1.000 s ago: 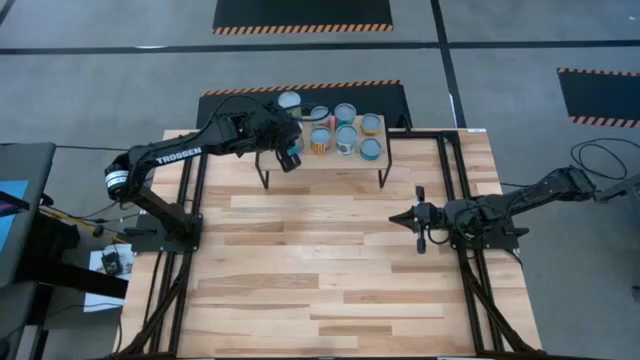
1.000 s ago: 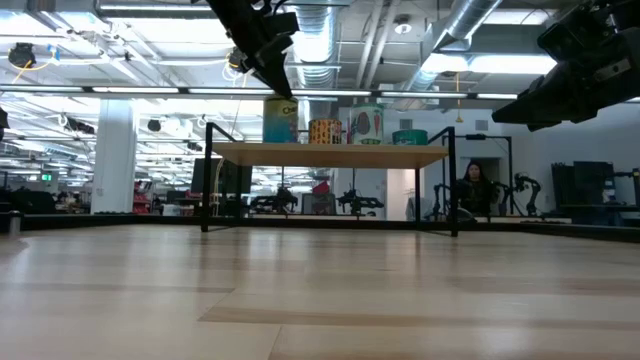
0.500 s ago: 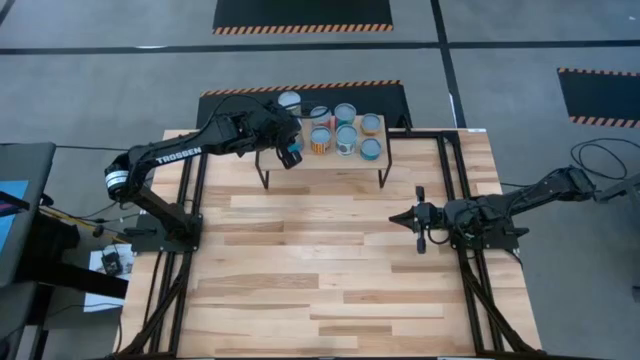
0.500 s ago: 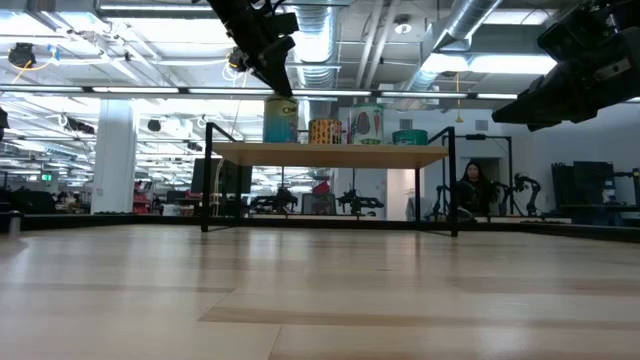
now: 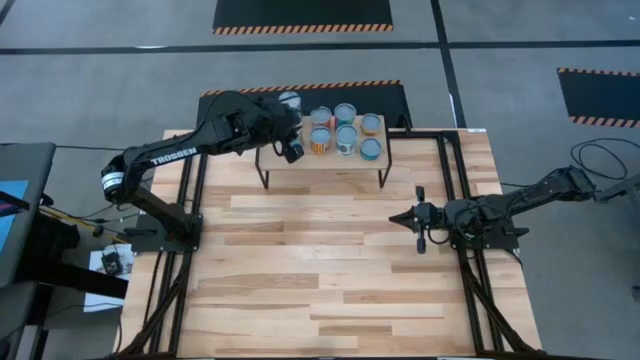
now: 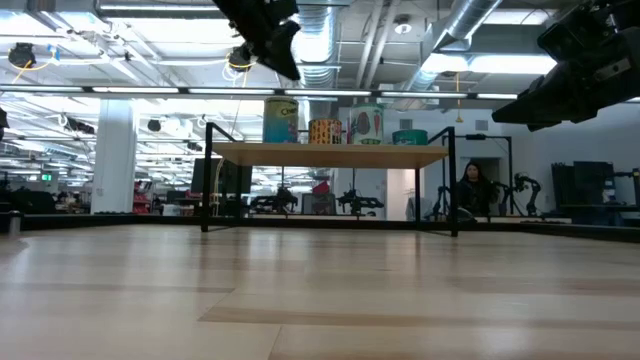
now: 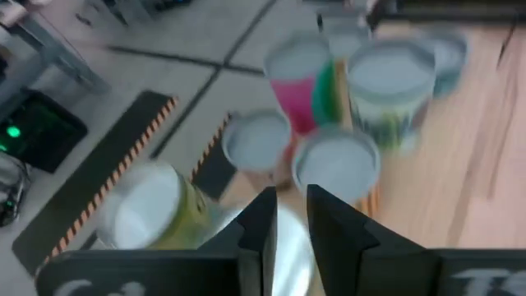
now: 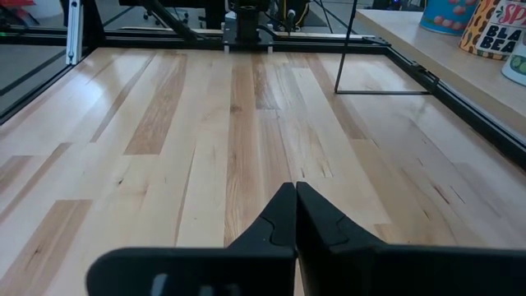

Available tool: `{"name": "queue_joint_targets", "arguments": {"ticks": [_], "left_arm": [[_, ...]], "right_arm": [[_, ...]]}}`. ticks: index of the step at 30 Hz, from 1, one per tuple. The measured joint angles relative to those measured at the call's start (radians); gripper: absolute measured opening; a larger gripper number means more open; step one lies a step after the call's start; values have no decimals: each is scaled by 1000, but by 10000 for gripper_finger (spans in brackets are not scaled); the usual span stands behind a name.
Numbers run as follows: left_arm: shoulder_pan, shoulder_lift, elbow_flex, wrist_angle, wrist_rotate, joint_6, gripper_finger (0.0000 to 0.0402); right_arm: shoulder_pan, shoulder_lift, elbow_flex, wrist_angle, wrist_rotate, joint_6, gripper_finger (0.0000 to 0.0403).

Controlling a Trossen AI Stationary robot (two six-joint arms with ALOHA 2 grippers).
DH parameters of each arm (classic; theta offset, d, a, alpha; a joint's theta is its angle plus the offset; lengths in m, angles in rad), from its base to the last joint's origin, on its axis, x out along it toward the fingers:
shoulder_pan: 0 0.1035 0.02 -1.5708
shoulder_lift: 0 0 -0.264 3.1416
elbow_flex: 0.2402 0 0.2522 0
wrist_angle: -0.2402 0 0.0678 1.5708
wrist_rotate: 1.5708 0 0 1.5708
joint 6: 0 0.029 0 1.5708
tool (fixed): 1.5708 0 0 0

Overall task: Pick and place cans onto a shelf
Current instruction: Adjust the canned cherries on the shelf

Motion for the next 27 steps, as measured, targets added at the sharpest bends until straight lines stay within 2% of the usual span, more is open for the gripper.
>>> {"name": "queue_joint_targets", "arguments": {"ticks": [4,10,18,27], "left_arm": [[31,-6,0,91,0,-8,47],[159,26,1,106,14,-58,6],[262,75,0,123,120,-68,0],[272,90,0,115,166,-49,0]], "right_arm": [[0,0,0,0,0,0,16],[1,0,0,0,0,15,13],[6,0,0,-1,0,16,15],[6,0,0,-1,0,15,16]]}}
